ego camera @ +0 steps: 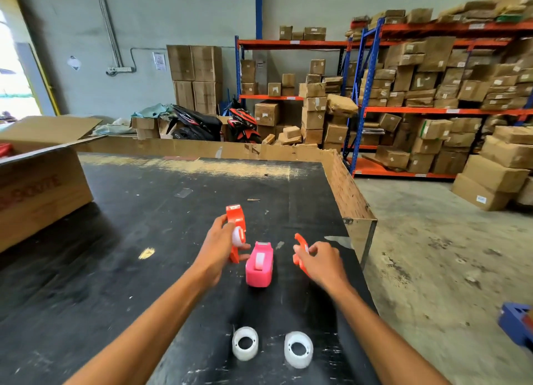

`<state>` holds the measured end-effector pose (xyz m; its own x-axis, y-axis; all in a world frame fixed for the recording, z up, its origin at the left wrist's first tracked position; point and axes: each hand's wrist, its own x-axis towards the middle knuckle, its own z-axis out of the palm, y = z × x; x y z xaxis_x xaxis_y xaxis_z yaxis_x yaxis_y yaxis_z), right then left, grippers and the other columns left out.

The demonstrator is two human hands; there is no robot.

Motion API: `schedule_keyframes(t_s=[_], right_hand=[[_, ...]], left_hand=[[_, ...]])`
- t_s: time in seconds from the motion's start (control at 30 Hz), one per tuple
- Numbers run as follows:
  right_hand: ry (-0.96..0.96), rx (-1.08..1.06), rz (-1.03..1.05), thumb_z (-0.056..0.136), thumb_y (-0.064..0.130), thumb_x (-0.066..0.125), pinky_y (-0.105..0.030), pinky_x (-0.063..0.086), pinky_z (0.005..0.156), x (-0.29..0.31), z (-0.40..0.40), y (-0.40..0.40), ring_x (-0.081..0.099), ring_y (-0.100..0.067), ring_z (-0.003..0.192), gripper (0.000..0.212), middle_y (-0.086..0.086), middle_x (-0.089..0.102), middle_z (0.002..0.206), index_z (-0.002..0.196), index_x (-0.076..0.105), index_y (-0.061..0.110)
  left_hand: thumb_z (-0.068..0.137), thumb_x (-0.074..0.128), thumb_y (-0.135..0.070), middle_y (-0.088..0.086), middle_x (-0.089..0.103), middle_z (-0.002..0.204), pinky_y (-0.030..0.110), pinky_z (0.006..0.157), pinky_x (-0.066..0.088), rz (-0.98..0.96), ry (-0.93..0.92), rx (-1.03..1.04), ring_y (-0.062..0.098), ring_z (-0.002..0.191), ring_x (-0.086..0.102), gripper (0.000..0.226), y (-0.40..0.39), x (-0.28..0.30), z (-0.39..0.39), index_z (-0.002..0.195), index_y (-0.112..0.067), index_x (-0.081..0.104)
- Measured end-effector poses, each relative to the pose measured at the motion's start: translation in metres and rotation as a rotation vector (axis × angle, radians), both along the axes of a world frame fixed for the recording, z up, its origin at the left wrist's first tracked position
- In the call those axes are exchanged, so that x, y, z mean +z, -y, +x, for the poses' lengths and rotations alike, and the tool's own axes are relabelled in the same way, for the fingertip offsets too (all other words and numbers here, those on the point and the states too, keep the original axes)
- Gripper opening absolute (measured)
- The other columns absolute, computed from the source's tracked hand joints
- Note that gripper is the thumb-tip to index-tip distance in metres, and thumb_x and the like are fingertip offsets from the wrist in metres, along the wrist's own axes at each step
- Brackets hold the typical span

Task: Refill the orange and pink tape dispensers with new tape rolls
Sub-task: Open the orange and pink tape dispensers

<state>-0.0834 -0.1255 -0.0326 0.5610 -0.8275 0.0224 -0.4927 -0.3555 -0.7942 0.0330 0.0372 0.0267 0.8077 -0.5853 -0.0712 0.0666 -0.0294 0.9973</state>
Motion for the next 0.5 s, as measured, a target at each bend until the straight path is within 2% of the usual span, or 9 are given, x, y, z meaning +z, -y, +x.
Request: schedule_keyframes(t_s=[0.07,0.13,0.3,0.4,0.5], right_hand=[[-0.204,-0.021,-0.123,0.081,0.048,0.054,-0.035,0.048,0.08,-0.006,0.011,-0.012,0.064,-0.034,0.103,0.043,-0.012,0.071,0.105,0.096,0.068,0.01],[-0.334,-0.021,-0.266,0.087,0.043,0.051,-0.038,0.048,0.085,-0.009,0.017,-0.02,0.06,-0.036,0.111,0.044,-0.014,0.067,0.117,0.11,0.062,0.008],[-0.485,0.016,-0.47,0.093,0.053,0.042,-0.038,0.048,0.088,-0.008,0.017,-0.025,0.059,-0.033,0.114,0.053,-0.013,0.065,0.121,0.115,0.06,0.009],[-0.437,-0.006,-0.453,0.094,0.055,0.037,-0.039,0.048,0.086,0.004,0.009,-0.022,0.059,-0.034,0.111,0.055,-0.015,0.067,0.116,0.107,0.064,0.009],[-0.078,0.087,-0.269,0.09,0.054,0.046,-0.04,0.052,0.076,0.02,-0.005,-0.026,0.068,-0.025,0.085,0.047,-0.01,0.073,0.088,0.083,0.069,0.014]], left_hand=[[0.099,0.037,-0.019,0.007,0.059,0.097,0.043,0.072,0.059,-0.051,-0.069,-0.016,0.024,0.073,0.063,0.022,0.001,-0.005,-0.01,0.119,-0.02,0.046],[0.098,0.04,-0.016,0.006,0.06,0.088,0.051,0.084,0.054,-0.075,-0.121,-0.013,0.025,0.074,0.061,0.02,-0.001,-0.01,-0.016,0.115,-0.018,0.051],[0.098,0.04,-0.016,0.005,0.062,0.084,0.047,0.083,0.053,-0.091,-0.187,-0.042,0.027,0.077,0.061,0.017,-0.013,-0.015,-0.021,0.096,-0.025,0.054],[0.098,0.041,-0.016,0.008,0.064,0.083,0.042,0.074,0.052,-0.096,-0.194,-0.065,0.032,0.087,0.061,0.016,-0.017,-0.019,-0.021,0.106,-0.02,0.055],[0.097,0.045,-0.019,0.007,0.066,0.08,0.037,0.066,0.053,-0.084,-0.187,-0.136,0.026,0.078,0.064,0.023,-0.017,-0.02,-0.027,0.119,-0.015,0.053]])
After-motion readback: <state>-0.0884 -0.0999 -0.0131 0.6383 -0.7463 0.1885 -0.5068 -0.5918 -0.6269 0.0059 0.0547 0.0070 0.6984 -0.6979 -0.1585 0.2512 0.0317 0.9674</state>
